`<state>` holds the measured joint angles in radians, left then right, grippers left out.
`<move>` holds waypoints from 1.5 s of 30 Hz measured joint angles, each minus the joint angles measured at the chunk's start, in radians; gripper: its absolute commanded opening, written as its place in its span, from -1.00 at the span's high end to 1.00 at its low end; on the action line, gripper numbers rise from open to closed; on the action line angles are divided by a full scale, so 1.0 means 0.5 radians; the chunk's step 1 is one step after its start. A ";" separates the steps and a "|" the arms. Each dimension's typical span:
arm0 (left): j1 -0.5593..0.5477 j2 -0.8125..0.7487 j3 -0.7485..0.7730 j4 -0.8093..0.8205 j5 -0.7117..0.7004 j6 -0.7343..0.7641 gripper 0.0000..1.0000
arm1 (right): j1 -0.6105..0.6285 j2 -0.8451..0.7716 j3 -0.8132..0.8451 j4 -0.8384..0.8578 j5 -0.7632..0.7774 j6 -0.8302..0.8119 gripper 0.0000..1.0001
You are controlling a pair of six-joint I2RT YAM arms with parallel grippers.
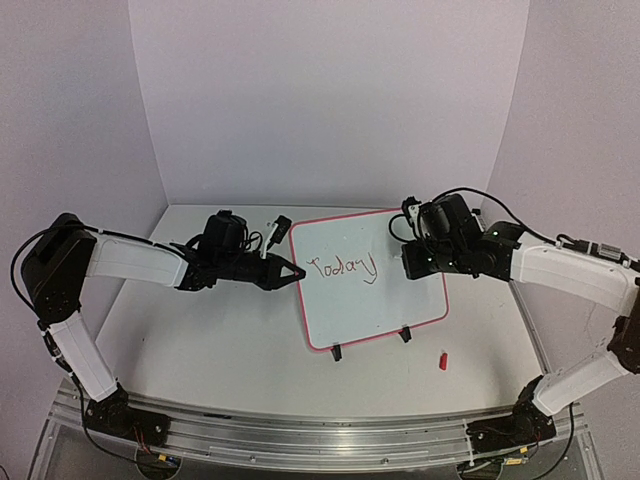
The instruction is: Write a sentence on the whiteboard
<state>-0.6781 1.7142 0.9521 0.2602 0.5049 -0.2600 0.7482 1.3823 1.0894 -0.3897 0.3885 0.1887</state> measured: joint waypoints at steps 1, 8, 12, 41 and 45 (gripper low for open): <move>0.000 0.000 0.005 -0.003 0.000 0.000 1.00 | -0.006 0.021 0.002 0.003 -0.001 0.001 1.00; -0.002 0.002 0.019 -0.023 0.000 0.001 1.00 | -0.009 0.028 0.002 0.045 -0.052 0.021 1.00; -0.002 0.002 0.020 -0.029 -0.001 0.001 1.00 | -0.009 -0.020 0.002 0.065 -0.055 0.020 1.00; -0.002 0.030 0.074 -0.070 -0.002 0.005 1.00 | -0.048 -0.045 -0.015 0.147 -0.100 0.006 1.00; -0.002 0.030 0.074 -0.071 -0.002 0.005 1.00 | -0.049 -0.086 -0.034 0.141 -0.106 0.028 1.00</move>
<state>-0.6792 1.7290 0.9894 0.2245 0.5041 -0.2573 0.7238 1.3392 1.0722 -0.3194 0.3357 0.2027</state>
